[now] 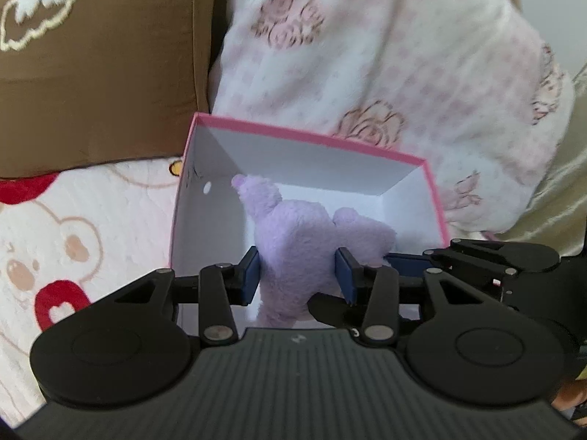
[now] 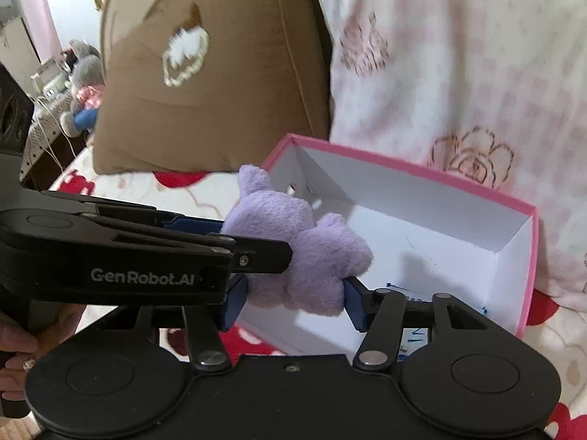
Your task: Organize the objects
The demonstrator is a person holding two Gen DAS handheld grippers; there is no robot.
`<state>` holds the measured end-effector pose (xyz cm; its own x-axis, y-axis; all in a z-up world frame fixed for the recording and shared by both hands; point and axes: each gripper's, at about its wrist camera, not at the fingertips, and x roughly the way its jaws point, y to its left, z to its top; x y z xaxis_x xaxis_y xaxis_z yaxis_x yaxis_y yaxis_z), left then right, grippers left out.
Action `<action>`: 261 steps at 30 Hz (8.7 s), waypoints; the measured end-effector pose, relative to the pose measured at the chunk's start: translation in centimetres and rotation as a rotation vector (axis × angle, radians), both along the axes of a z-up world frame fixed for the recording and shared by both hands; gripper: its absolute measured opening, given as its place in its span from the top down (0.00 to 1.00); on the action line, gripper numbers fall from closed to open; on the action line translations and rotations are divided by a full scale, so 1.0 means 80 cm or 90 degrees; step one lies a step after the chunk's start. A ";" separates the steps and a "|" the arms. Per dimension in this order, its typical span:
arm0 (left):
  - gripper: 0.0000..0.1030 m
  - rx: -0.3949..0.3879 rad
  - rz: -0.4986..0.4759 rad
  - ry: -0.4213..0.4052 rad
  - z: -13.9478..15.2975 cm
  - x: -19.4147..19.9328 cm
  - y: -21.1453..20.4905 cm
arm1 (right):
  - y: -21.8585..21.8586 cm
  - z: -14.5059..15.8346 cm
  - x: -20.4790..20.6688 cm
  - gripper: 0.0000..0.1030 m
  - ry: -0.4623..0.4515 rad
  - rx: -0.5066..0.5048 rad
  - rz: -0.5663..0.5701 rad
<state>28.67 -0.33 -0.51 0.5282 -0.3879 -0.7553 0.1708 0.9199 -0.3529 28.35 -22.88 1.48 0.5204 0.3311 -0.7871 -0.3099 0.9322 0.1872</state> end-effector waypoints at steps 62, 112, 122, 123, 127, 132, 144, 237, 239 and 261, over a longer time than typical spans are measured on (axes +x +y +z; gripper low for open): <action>0.46 0.042 0.027 0.036 -0.046 0.001 -0.022 | -0.046 -0.077 0.014 0.42 0.042 0.013 -0.027; 0.05 0.053 -0.014 0.003 0.124 -0.244 -0.060 | -0.069 0.076 -0.290 0.11 -0.153 -0.067 0.063; 0.05 0.078 -0.041 -0.004 0.113 -0.286 -0.079 | -0.083 0.059 -0.318 0.11 -0.099 -0.038 0.063; 0.05 0.077 -0.044 0.002 0.109 -0.288 -0.080 | -0.084 0.057 -0.321 0.11 -0.094 -0.042 0.059; 0.05 0.069 -0.049 0.030 0.095 -0.297 -0.083 | -0.087 0.052 -0.330 0.11 -0.073 -0.047 0.052; 0.05 0.052 -0.044 0.064 0.077 -0.306 -0.080 | -0.090 0.046 -0.342 0.11 -0.053 -0.051 0.057; 0.05 0.063 -0.037 0.098 0.038 -0.320 -0.079 | -0.100 0.010 -0.350 0.11 0.012 -0.048 0.023; 0.52 -0.085 0.117 0.100 -0.178 -0.306 -0.126 | -0.025 -0.210 -0.319 0.34 -0.020 -0.075 -0.011; 0.54 -0.077 0.116 0.088 -0.172 -0.311 -0.127 | -0.028 -0.207 -0.320 0.34 -0.019 -0.060 -0.019; 0.57 -0.024 0.094 0.090 -0.105 -0.336 -0.118 | -0.035 -0.161 -0.324 0.34 0.047 0.054 -0.026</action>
